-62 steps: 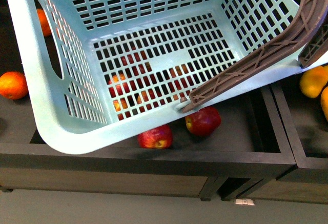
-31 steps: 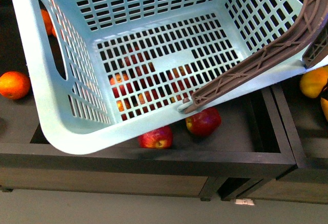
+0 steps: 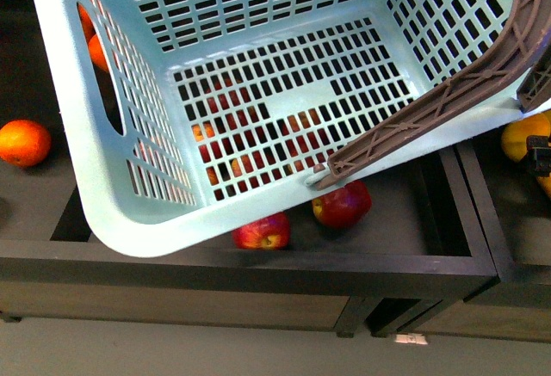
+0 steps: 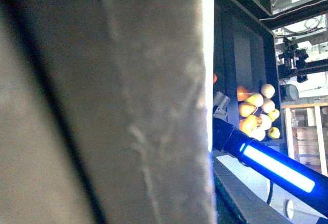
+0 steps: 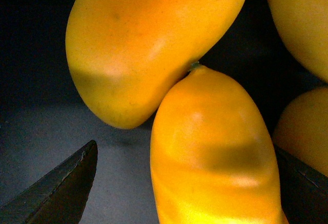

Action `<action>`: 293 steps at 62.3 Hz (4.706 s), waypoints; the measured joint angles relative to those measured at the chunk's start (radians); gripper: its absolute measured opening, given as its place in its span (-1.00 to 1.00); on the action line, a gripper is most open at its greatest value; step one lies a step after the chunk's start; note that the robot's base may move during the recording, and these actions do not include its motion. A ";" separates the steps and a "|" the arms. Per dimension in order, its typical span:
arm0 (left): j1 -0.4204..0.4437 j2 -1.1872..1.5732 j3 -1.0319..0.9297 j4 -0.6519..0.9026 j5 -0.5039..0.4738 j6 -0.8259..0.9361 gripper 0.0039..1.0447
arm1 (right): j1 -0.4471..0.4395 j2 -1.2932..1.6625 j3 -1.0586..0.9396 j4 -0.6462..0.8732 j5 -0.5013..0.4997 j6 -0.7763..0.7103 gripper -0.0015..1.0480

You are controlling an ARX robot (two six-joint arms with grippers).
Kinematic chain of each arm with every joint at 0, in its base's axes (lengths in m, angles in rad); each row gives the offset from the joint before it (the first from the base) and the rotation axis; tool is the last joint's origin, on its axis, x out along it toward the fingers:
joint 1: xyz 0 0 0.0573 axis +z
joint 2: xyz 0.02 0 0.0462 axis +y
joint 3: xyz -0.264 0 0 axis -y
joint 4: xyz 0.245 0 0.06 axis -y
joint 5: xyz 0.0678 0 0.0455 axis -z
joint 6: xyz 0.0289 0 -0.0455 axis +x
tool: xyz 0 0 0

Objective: Pick mango and avocado into basket

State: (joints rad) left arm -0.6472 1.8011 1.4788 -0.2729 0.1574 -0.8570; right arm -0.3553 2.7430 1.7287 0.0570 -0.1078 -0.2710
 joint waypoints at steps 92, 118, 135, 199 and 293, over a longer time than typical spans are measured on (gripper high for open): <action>0.000 0.000 0.000 0.000 0.000 0.000 -0.44 | -0.087 -0.470 -0.426 0.224 -0.222 0.087 0.03; 0.000 0.000 0.000 0.000 -0.001 0.000 -0.44 | -0.006 -1.073 -0.757 0.269 -0.352 0.230 0.03; 0.000 0.000 0.000 0.000 0.000 0.000 -0.44 | 0.196 -1.245 -0.761 0.269 -0.313 0.303 0.03; -0.001 0.002 0.000 0.000 0.002 0.008 -0.46 | 0.460 -1.185 -0.768 0.263 -0.174 0.303 0.83; -0.002 0.002 0.000 0.000 -0.002 0.003 -0.47 | 0.351 -1.933 -1.608 0.624 0.107 0.275 -0.96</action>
State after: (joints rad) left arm -0.6495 1.8030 1.4788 -0.2733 0.1555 -0.8536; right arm -0.0048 0.8104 0.1211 0.6807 -0.0006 0.0036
